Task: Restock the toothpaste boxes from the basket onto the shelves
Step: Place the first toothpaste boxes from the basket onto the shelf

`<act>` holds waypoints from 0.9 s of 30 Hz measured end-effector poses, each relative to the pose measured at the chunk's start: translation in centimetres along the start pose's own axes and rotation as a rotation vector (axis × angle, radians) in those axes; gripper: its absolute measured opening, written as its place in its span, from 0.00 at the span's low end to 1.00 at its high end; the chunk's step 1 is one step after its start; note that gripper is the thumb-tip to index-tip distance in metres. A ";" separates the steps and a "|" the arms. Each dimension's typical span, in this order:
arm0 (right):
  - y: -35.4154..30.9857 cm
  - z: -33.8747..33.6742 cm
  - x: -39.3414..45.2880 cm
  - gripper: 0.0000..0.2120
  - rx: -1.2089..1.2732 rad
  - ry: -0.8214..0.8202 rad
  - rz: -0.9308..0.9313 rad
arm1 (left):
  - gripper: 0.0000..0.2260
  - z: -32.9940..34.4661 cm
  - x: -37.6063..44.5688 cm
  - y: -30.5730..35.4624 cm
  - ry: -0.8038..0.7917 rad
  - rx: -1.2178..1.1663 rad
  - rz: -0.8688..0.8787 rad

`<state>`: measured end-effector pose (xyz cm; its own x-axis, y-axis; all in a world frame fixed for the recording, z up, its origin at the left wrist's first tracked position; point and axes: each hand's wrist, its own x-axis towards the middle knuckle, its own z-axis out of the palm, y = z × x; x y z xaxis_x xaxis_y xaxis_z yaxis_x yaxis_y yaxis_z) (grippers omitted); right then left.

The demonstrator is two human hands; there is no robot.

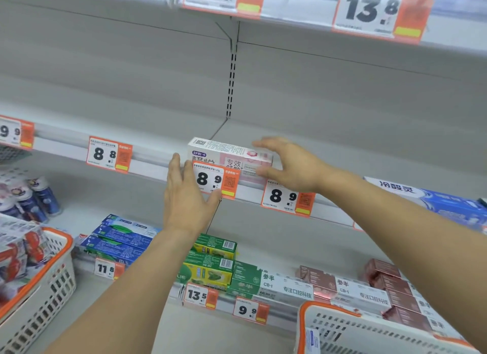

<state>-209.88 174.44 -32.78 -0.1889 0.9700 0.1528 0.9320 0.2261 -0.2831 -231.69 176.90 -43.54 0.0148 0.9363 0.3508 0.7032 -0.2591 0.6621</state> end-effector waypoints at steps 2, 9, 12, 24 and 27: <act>-0.2 0.1 -2.5 0.23 0.039 0.186 -0.048 | 0.32 -0.8 -0.8 1.7 0.061 -0.016 -0.002; 4.7 4.6 -19.2 0.06 0.304 0.327 0.115 | 0.05 2.2 -10.5 11.1 -0.313 -0.121 0.440; 10.2 10.1 -28.4 0.04 0.377 0.014 0.421 | 0.07 8.2 -16.1 12.5 -0.826 0.134 0.547; 20.6 21.5 -50.7 0.21 0.400 -0.398 1.130 | 0.24 24.5 -32.4 9.6 -1.596 0.525 0.445; 21.2 22.5 -51.6 0.32 0.459 -0.295 1.261 | 0.33 27.4 -33.0 9.7 -1.511 0.433 0.344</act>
<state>-187.36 131.20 -67.95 0.5896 0.5077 -0.6282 0.3452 -0.8615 -0.3723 -205.92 150.00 -66.82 0.6757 0.2841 -0.6803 0.6532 -0.6585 0.3737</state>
